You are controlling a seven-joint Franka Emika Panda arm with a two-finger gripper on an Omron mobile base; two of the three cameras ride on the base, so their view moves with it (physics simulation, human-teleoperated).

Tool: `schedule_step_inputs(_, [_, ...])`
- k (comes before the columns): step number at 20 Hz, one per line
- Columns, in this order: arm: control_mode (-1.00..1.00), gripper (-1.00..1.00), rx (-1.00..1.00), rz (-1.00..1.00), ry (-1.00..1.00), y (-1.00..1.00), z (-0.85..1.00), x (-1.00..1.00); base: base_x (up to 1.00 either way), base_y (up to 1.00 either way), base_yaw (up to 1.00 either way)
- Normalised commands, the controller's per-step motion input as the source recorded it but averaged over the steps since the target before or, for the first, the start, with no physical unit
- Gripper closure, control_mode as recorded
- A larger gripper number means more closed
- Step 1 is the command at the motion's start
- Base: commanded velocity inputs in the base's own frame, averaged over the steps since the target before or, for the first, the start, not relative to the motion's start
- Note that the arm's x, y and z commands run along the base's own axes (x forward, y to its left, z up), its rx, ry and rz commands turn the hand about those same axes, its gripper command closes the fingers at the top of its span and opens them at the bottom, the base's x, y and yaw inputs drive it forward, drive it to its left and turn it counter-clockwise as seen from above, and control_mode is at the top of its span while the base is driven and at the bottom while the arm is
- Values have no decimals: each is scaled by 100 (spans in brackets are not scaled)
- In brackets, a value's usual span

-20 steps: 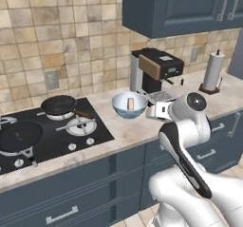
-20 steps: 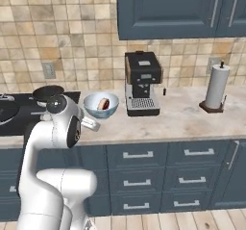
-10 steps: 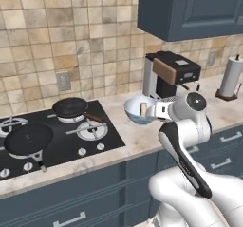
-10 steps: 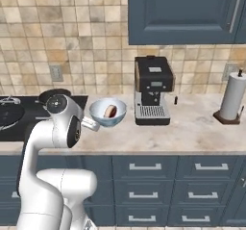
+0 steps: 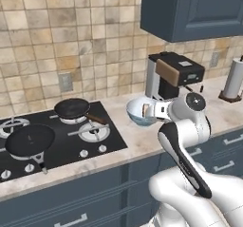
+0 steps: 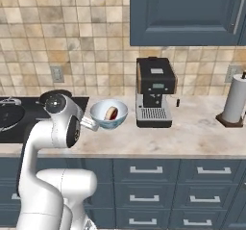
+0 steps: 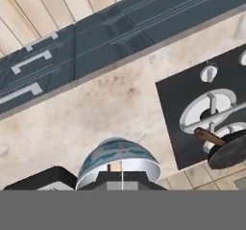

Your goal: Place one of the steaks on the plate and the other in the bowl. Then place the bowl in the fridge.

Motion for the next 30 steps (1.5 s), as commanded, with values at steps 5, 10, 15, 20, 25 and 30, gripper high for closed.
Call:
schedule_step_inputs(5, [100,100,0,0,0,0,0,0,37,-4,1])
schedule_step_inputs(10, [100,100,0,0,0,0,0,0,36,-1,0])
schedule_step_inputs(15, [100,100,0,0,0,0,0,0,39,-1,0])
schedule_step_inputs(20, [-100,100,2,0,0,-3,0,2,17,-4,0])
schedule_step_inputs(25, [-100,100,18,-5,12,-28,0,18,0,0,0])
schedule_step_inputs(30, [-100,100,22,-29,25,-45,0,0,0,0,0])
